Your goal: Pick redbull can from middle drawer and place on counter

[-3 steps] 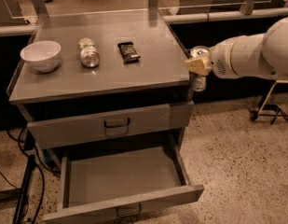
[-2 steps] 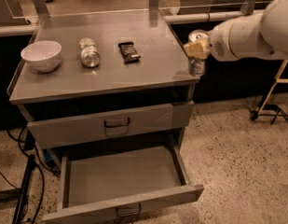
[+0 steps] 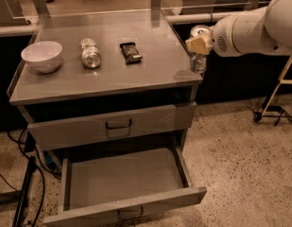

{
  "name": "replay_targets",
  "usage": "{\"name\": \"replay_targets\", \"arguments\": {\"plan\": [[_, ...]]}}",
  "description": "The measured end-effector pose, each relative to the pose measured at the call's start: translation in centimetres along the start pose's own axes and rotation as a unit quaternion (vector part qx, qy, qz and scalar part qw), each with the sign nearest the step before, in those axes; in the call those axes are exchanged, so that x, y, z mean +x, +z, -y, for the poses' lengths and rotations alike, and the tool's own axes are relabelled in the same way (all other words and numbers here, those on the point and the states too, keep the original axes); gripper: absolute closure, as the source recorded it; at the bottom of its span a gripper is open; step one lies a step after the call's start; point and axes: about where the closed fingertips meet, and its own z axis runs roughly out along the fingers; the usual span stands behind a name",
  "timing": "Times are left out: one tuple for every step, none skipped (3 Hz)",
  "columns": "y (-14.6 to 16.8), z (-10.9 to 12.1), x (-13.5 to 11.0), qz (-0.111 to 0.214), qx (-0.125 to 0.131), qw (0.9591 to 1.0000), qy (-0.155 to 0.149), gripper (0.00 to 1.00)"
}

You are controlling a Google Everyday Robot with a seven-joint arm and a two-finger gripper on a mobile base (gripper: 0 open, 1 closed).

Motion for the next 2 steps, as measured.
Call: {"name": "replay_targets", "arguments": {"plan": [[1.8,0.6,-1.2,0.008,-0.017,0.9998,0.009,1.00],[3.8,1.5,-3.3,0.020,-0.036,0.9991,0.009,1.00]]}}
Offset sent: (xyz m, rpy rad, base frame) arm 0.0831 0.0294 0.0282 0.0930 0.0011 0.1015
